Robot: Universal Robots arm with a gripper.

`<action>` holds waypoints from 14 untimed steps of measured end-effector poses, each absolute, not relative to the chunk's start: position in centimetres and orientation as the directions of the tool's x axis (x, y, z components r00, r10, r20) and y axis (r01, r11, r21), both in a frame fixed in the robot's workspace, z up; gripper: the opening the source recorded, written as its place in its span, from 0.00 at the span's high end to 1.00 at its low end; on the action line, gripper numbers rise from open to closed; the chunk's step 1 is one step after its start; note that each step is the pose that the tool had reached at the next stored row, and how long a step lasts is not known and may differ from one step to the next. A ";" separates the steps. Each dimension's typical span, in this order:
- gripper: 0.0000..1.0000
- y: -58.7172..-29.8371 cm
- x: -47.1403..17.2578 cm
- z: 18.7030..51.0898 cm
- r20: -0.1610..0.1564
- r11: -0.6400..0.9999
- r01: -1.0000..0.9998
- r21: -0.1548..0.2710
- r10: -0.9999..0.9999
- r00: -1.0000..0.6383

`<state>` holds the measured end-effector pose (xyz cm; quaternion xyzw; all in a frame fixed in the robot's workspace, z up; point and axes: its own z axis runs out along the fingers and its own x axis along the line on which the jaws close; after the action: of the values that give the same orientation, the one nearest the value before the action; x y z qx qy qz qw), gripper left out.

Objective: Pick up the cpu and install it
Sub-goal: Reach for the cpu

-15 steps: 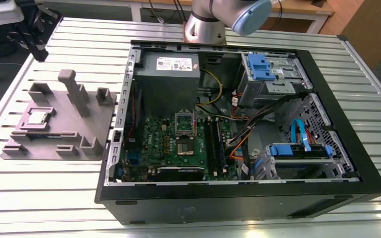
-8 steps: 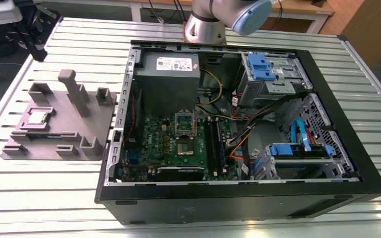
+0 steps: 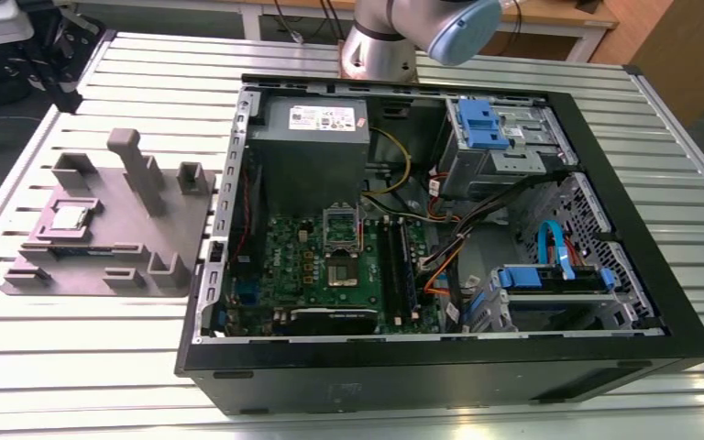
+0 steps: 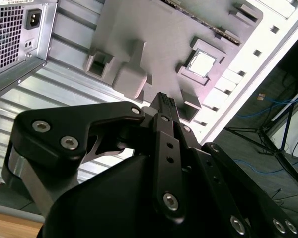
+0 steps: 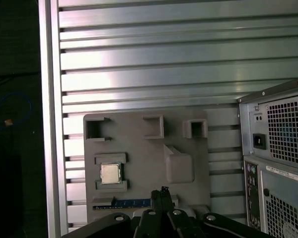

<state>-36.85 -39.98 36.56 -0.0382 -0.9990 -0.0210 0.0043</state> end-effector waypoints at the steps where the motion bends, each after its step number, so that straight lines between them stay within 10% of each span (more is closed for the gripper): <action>1: 0.89 -40.0 -36.9 36.6 0.010 0.996 0.076 0.042 0.076 -0.997; 14: 0.89 -40.0 -37.1 36.6 0.010 0.996 0.076 0.042 0.076 -0.997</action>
<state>-37.09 -39.98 36.55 -0.0382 -0.9990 -0.0210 0.0043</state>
